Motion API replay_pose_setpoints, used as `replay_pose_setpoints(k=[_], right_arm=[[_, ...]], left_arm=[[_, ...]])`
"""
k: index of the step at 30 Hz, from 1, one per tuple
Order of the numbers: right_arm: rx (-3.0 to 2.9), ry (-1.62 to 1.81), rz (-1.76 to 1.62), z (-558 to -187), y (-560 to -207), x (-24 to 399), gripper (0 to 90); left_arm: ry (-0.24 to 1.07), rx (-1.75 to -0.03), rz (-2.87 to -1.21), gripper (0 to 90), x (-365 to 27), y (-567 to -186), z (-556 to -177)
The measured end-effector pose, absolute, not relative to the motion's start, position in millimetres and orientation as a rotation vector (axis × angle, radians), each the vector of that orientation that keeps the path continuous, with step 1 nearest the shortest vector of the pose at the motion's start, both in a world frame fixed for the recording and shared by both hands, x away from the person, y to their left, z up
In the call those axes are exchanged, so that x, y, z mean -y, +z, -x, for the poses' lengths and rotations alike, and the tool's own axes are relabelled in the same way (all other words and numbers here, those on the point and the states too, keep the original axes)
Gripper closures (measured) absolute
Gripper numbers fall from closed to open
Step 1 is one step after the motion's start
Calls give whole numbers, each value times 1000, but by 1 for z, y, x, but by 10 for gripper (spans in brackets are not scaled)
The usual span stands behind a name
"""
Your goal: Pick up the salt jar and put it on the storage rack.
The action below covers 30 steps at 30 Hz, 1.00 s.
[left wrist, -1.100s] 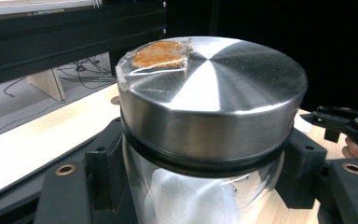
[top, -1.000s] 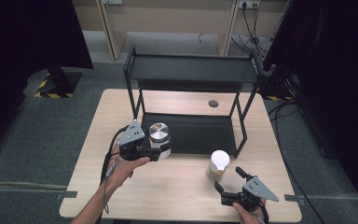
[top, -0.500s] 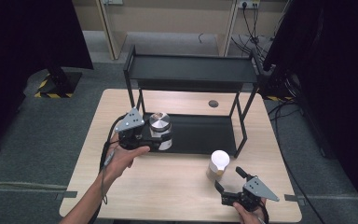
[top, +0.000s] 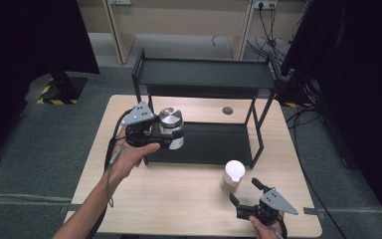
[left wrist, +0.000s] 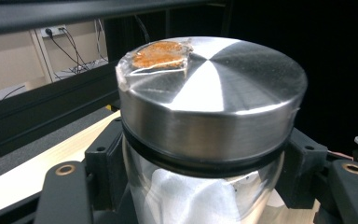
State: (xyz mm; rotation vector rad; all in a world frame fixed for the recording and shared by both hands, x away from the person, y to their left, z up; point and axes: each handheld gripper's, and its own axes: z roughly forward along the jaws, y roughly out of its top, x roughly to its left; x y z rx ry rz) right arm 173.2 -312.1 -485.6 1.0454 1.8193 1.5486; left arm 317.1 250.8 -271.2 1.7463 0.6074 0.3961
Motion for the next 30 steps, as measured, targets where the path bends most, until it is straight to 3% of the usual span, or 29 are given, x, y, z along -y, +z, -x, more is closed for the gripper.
replay_pose_setpoints(k=[30], right_arm=[[-1819,1552,-1049,-174,-486,314,5]], left_arm=[[423,-592,-1765,312,-225,-194,-337]])
